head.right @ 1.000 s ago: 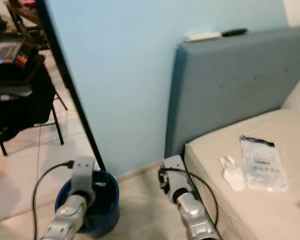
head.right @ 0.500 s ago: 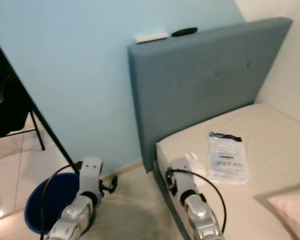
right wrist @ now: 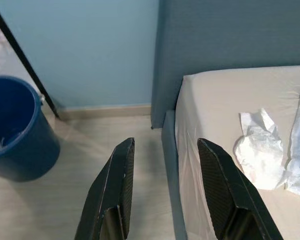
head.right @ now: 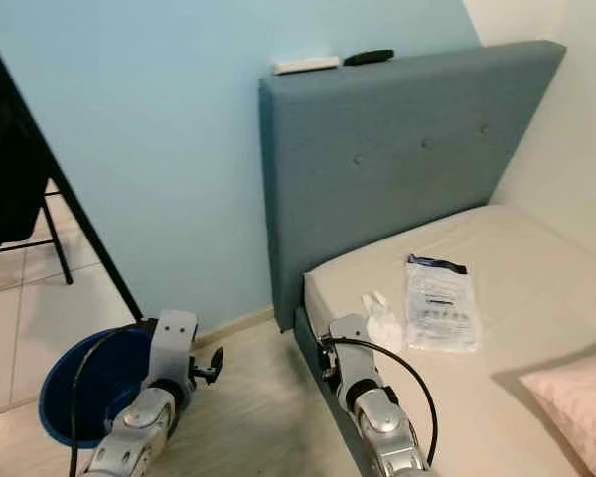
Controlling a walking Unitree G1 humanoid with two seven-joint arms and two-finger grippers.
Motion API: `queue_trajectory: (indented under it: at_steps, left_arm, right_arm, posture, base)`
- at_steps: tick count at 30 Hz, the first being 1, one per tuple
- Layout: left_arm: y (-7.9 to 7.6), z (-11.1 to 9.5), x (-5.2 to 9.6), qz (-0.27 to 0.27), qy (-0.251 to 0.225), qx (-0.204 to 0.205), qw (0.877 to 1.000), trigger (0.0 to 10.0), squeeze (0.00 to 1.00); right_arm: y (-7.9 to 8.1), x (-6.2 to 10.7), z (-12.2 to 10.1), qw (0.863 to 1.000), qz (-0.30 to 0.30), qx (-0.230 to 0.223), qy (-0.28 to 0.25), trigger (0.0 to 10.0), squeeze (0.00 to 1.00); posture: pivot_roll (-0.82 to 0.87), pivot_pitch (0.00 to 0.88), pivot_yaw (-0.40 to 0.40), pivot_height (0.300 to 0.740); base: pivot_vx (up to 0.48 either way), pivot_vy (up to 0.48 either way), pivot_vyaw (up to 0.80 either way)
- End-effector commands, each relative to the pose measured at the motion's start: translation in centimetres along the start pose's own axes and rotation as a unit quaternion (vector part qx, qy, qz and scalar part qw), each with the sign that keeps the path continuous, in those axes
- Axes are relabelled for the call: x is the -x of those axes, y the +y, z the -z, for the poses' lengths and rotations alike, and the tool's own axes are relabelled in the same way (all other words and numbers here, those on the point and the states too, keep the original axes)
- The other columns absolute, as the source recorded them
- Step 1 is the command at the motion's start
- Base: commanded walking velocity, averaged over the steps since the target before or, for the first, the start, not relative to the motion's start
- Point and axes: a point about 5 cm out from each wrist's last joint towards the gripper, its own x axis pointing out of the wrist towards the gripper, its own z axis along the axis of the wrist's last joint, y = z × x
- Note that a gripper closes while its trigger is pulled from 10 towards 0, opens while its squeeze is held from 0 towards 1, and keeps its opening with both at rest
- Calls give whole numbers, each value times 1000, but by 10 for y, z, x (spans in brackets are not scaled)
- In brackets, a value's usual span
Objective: Clean up the room
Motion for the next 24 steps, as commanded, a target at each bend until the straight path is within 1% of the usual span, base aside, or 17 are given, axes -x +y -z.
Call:
queue_trajectory:
  at_steps: [1, 8, 10, 13, 19, 24]
  left_arm:
    - [-5, 1, 0, 8, 1, -3, 1000, 10000, 0]
    - [-6, -2, -1, 6, -9, -10, 1000, 10000, 0]
    - [-6, -3, -2, 9, -11, -1, 1000, 10000, 0]
    - [-7, -4, -2, 10, -13, 3, 1000, 10000, 0]
    - [-6, -5, -2, 11, -20, -2, 1000, 10000, 0]
    - [-4, -7, -2, 4, -26, 4, 1000, 10000, 0]
  right_arm:
    - [-6, 3, 4, 1000, 16, -10, 9, 10000, 0]
    - [-8, 3, 4, 1000, 25, -10, 12, 10000, 0]
    - [-8, 4, 4, 999, 30, -12, 11, 10000, 0]
    - [-9, 4, 4, 999, 33, -14, 11, 10000, 0]
    - [-10, 4, 5, 999, 43, -12, 12, 10000, 0]
    - [-13, 4, 5, 999, 52, -11, 12, 10000, 0]
  posture:
    - [-12, 106, -38, 738]
    - [-14, 111, -37, 738]
    - [-14, 113, -38, 738]
    - [-13, 113, -38, 738]
    - [-11, 114, -33, 738]
    - [-9, 114, -31, 738]
  base:
    - [0, 0, -800]
    - [0, 0, -800]
    - [0, 0, -800]
    - [0, 0, -800]
    - [0, 0, -800]
    - [0, 0, -800]
